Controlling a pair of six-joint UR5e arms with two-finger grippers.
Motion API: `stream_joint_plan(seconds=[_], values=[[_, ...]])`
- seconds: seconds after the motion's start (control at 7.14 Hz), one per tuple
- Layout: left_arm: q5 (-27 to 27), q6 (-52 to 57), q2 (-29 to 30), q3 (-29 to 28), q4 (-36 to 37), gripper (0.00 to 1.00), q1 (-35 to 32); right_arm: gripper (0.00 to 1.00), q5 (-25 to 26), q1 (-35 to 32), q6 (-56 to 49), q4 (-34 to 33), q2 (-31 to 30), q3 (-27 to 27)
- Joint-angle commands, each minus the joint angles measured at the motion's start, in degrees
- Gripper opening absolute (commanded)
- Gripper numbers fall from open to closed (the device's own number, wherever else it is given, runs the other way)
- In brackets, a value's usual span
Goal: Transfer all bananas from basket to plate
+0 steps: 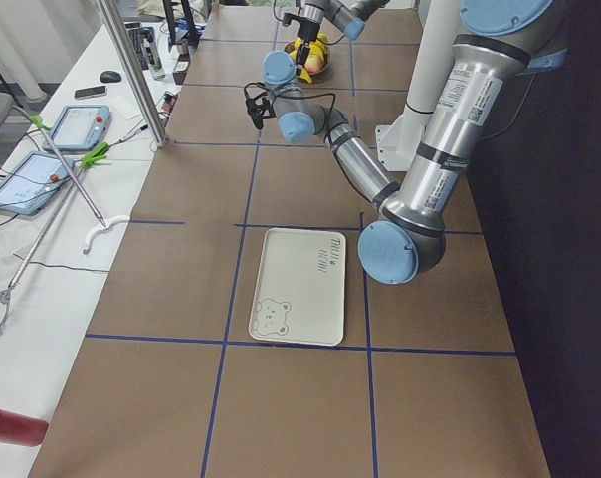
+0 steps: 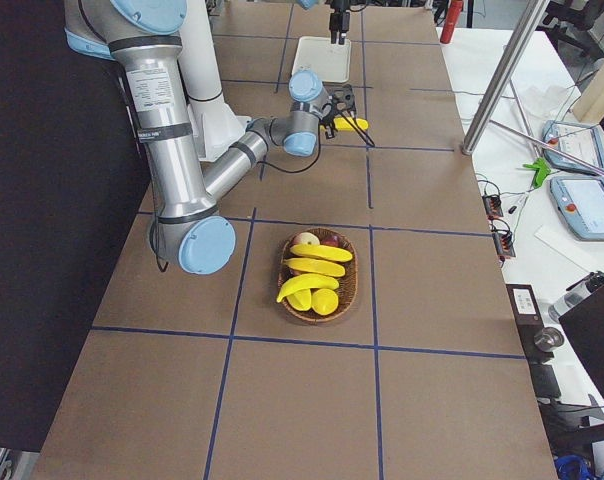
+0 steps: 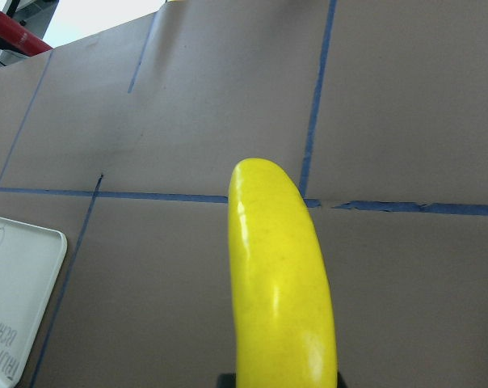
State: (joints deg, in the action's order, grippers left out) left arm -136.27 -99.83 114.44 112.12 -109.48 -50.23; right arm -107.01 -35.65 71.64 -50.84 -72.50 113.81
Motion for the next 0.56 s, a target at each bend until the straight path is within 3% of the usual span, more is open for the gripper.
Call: stream_joint_plan(seconds=[0.0, 0.14, 0.42], values=[[8.3, -14.7, 6.7, -2.1, -0.1, 1.00, 4.7, 0.00, 6.9, 5.5, 3.9, -0.7, 4.1, -0.1], [11.7, -19.0, 9.8, -4.6, -0.1, 1.00, 6.0, 0.00, 8.5, 7.7, 4.0, -1.0, 5.2, -0.4], [13.0, -24.4, 15.8, -10.8, -0.2, 1.00, 6.6, 0.00, 12.2, 10.6, 4.0, -4.4, 8.3, -0.3]])
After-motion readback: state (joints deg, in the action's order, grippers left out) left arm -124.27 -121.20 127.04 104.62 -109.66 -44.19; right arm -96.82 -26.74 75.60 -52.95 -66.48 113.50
